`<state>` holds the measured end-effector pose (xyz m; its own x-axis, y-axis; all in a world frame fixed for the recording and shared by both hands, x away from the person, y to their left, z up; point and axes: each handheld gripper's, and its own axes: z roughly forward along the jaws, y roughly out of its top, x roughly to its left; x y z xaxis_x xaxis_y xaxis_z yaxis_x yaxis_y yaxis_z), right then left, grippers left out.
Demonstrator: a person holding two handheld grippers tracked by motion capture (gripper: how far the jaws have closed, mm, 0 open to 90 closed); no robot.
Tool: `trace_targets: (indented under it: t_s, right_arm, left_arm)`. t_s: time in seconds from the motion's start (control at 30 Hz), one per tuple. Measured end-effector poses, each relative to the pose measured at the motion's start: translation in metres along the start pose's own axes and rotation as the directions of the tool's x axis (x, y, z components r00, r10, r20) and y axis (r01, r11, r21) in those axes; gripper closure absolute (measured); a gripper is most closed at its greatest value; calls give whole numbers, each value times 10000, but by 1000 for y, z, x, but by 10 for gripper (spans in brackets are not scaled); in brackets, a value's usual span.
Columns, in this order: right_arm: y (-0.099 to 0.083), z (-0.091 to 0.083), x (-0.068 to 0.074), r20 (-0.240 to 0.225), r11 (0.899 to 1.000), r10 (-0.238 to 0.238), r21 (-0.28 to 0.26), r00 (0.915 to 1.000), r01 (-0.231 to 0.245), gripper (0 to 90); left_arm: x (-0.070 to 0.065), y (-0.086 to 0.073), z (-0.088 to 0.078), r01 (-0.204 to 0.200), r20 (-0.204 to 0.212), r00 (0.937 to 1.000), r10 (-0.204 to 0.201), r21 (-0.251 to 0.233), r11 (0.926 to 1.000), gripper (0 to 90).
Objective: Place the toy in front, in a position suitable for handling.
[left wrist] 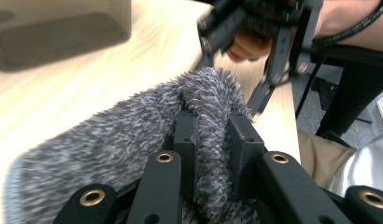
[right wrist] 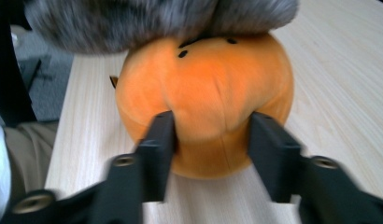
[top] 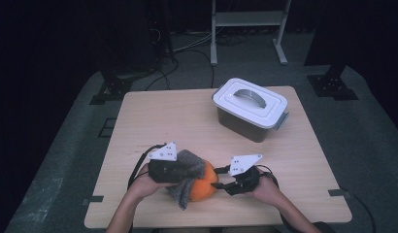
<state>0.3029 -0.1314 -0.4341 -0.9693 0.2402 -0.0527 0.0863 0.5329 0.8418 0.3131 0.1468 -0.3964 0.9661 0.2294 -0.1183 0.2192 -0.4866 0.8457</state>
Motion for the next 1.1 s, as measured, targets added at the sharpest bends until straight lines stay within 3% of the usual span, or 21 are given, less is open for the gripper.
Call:
trace_targets:
  t_s: [0.1, 0.2, 0.27, 0.3, 0.4, 0.5, 0.57, 0.63, 0.73, 0.87, 1.03, 1.1]
  right_arm:
    - [-1, 0, -6, -458, 9956, 917, -174, 9947, -926, 320]
    - [-4, 10, -8, -788, 9932, 1166, 36, 9900, -1167, 297]
    - [-4, 15, -8, -776, 9928, 1198, 89, 9898, -1194, 344]
    - [-3, 16, -8, -691, 9929, 1193, 92, 9904, -1189, 427]
    - [0, 14, -6, -547, 9962, 859, 160, 9948, -852, 553]
    - [1, 11, -4, -471, 9974, 700, 176, 9964, -692, 581]
    - [4, 10, -1, -499, 9987, 504, 142, 9975, -498, 595]
    - [6, 9, 5, -420, 9998, 53, 183, 9991, -45, 618]
    - [1, 7, 4, -371, 9995, -2, 310, 9993, 14, 644]
    - [-1, 0, 1, -356, 9994, -4, 335, 9994, 16, 657]
    - [-5, -13, -5, -197, 9991, -134, 397, 9997, 141, 658]
    - [-8, -20, -8, -74, 9988, -202, 439, 9998, 206, 655]
  left_arm:
    - [-2, -3, 2, 6, 251, 9997, -8, 82, 10000, 757]
    - [-4, -4, 2, -44, 389, 9992, 36, 199, 9998, 757]
    - [-5, -4, 4, -41, 381, 9993, 30, 279, 9996, 757]
    - [-5, -3, 4, -71, 389, 9992, 58, 326, 9994, 757]
    - [-11, 9, 6, -422, 432, 9982, 405, 390, 9983, 757]
    - [-21, 27, 15, -1029, 711, 9925, 991, 516, 9934, 756]
    - [-24, 34, 23, -1217, 878, 9893, 1161, 609, 9907, 756]
    - [-23, 34, 30, -1278, 777, 9897, 1205, 962, 9871, 757]
    - [-19, 30, 28, -1090, 758, 9918, 1029, 824, 9906, 757]
    - [-11, 19, 10, -724, 499, 9963, 706, 361, 9967, 757]
    - [0, 4, -14, -262, -220, 9994, 267, 256, 9993, 757]
    - [4, -2, -19, -8, -143, 9999, 8, -2, 10000, 757]
